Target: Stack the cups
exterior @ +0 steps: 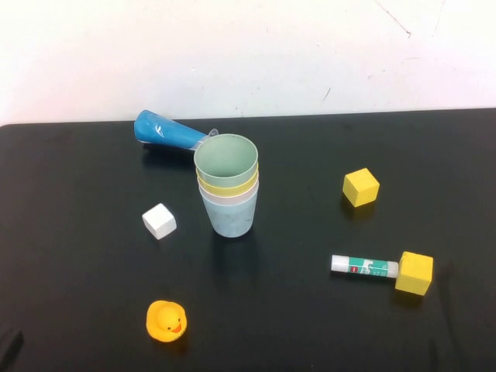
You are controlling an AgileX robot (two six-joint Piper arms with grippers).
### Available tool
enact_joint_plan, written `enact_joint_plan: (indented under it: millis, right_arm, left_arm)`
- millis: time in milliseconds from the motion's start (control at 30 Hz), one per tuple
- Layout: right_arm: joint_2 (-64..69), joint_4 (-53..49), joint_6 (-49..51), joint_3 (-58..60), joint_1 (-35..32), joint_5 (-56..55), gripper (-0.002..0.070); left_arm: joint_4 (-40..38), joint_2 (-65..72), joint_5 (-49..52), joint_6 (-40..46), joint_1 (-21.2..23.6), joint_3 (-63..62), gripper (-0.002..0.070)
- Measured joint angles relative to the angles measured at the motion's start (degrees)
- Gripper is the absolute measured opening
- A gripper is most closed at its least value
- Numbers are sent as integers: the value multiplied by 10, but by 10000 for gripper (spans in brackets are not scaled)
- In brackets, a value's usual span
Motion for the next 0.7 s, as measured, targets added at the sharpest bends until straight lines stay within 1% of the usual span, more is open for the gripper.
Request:
enact_joint_plan:
  millis: [167, 700]
  right_arm:
    - [-56, 1, 5, 43, 0, 11, -1]
    - [-63, 6, 6, 48, 0, 16, -1]
  left_arm:
    - [0, 0, -10, 0, 0, 19, 0]
    - [0, 0, -18, -6, 0, 19, -1]
